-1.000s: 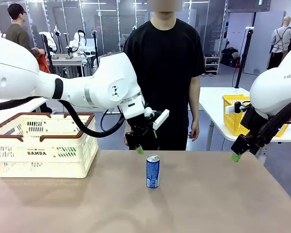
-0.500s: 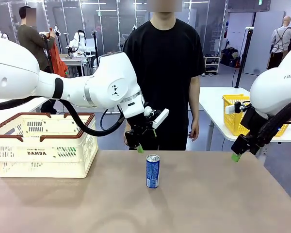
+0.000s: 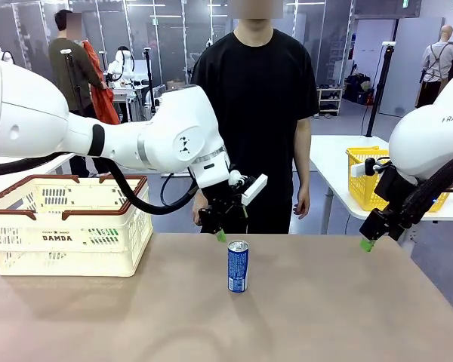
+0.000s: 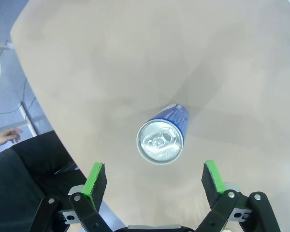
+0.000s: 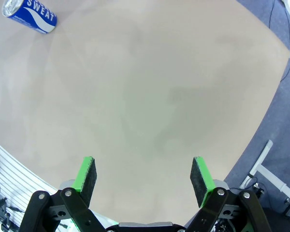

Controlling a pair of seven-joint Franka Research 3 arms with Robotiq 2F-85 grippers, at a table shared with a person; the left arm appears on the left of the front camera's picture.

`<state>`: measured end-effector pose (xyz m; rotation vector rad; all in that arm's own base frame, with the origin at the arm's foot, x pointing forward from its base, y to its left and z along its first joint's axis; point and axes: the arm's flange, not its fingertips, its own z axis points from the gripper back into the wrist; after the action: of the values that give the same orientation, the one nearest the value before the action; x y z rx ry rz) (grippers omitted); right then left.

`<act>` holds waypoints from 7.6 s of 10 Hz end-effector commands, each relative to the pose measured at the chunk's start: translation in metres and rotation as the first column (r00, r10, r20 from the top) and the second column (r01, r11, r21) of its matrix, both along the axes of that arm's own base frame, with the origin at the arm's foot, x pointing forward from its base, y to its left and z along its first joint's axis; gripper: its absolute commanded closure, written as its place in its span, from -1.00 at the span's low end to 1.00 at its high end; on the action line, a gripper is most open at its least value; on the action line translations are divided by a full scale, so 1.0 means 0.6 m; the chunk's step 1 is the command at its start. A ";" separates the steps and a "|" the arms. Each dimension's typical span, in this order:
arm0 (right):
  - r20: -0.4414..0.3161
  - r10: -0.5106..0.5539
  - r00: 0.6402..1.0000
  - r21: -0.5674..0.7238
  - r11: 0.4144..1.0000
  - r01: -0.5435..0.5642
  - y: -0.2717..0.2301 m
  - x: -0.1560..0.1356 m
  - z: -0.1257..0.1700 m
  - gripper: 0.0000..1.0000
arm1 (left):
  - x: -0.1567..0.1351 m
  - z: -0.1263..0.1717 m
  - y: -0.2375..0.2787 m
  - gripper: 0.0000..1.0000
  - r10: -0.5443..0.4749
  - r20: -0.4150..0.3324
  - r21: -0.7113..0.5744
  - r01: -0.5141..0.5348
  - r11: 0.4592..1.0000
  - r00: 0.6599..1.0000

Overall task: Place the drinks into the Shopping basket.
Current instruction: Pick up one drink and place it into the Shopping basket.

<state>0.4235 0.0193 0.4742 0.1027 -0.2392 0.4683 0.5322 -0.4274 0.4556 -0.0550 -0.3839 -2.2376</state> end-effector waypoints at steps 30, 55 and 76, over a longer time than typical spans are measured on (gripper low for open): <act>-0.003 0.011 1.000 -0.002 1.000 -0.011 -0.003 0.001 0.004 -0.95 | -0.001 0.067 0.072 0.97 0.180 -0.149 0.233 -0.142 0.962 0.972; -0.003 0.011 1.000 -0.002 1.000 -0.011 -0.003 0.001 0.004 -0.95 | 0.115 0.336 0.595 -0.15 0.859 -0.004 0.049 -0.857 0.512 0.513; -0.003 0.011 1.000 -0.002 1.000 -0.011 -0.003 0.001 0.004 -0.95 | 0.275 0.046 0.762 -0.15 0.729 -0.281 0.272 -0.676 0.685 0.624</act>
<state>0.4235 0.0190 0.4746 0.1032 -0.2390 0.4679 0.6879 0.0283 0.4728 -0.1889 -0.0232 -1.3742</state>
